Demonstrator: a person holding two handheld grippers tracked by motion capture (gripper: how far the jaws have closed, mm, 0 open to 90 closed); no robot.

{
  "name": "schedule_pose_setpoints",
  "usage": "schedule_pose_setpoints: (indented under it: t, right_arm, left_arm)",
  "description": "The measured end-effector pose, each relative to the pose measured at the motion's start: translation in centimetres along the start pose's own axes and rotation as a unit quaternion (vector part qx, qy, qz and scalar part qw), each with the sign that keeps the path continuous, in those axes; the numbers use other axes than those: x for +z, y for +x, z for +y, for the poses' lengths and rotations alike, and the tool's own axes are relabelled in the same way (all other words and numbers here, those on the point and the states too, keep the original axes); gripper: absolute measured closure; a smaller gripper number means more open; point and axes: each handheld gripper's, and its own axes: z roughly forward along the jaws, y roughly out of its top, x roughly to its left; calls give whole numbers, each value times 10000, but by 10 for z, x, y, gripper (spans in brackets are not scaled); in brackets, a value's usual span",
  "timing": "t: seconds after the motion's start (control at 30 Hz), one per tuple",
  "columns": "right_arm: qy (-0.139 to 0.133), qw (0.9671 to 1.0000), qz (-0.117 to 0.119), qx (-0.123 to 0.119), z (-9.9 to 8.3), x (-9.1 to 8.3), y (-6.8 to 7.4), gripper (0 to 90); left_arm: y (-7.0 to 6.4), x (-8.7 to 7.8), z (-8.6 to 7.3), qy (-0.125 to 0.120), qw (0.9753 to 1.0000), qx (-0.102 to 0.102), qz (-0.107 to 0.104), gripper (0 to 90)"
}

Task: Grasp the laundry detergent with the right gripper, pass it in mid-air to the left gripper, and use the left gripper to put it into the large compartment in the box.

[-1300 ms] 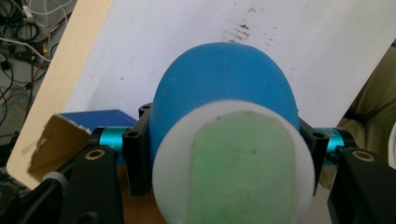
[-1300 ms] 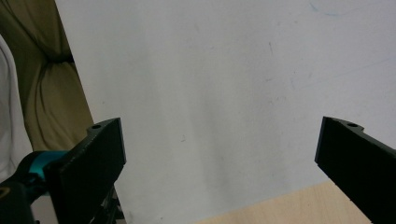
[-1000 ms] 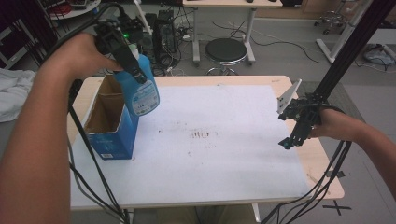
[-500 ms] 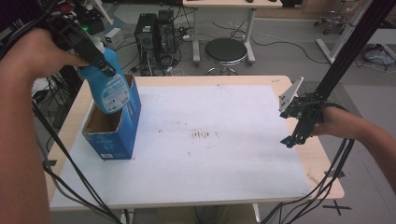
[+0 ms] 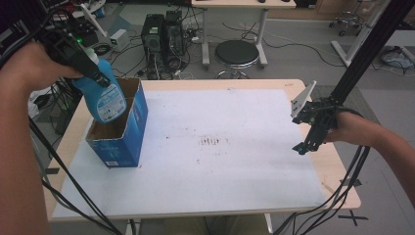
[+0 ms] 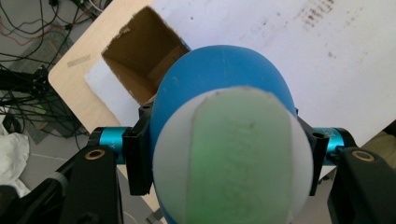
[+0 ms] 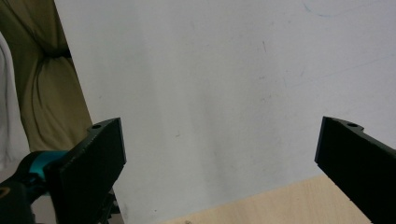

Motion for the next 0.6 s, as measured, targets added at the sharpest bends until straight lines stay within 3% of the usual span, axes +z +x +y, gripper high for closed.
schedule_pose_setpoints:
  t: [0.37,0.6]
  right_arm:
    - [76,10000,-13,48,3,3,-1,9]
    - [120,9998,41,158,2,10,-3,9]
  left_arm:
    - [9,42,-17,-11,9999,105,-89,380]
    - [6,84,-27,155,9996,210,-139,380]
